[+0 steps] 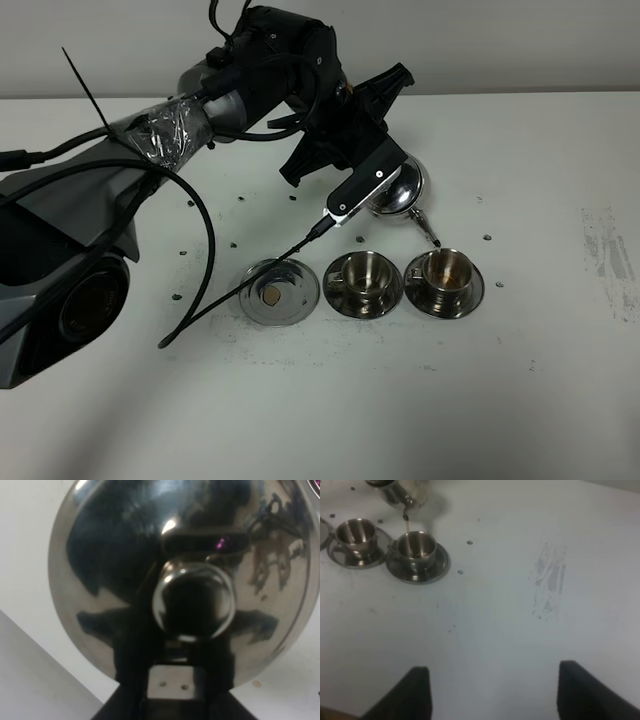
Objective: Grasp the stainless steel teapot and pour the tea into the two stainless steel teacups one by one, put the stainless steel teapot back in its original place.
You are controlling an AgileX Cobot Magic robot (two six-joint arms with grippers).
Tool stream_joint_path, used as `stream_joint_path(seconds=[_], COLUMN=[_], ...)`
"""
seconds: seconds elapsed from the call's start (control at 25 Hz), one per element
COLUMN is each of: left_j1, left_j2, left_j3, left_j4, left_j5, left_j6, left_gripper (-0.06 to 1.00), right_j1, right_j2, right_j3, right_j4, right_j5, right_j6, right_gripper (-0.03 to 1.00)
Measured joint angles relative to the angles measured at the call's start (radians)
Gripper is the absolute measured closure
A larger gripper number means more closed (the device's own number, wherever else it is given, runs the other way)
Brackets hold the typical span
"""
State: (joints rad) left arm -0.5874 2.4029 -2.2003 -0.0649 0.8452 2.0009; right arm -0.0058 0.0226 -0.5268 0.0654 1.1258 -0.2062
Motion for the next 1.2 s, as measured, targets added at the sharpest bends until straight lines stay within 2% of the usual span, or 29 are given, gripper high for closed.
stream_joint_path(seconds=[0.28, 1.2], left_j1=[-0.01, -0.017], left_j2=[0.0, -0.001], left_j3=[0.0, 0.0], left_j4=[0.008, 0.044], left_j5=[0.0, -0.002], left_j6=[0.0, 0.0], left_gripper=[0.74, 0.74], right_j1=[0.0, 0.0], right_j2=[0.0, 0.0], right_j3=[0.0, 0.0], right_j4=[-0.003, -0.003], right_j5=[0.001, 0.001], right_j6=[-0.039, -0.045], right_gripper=[0.41, 0.41])
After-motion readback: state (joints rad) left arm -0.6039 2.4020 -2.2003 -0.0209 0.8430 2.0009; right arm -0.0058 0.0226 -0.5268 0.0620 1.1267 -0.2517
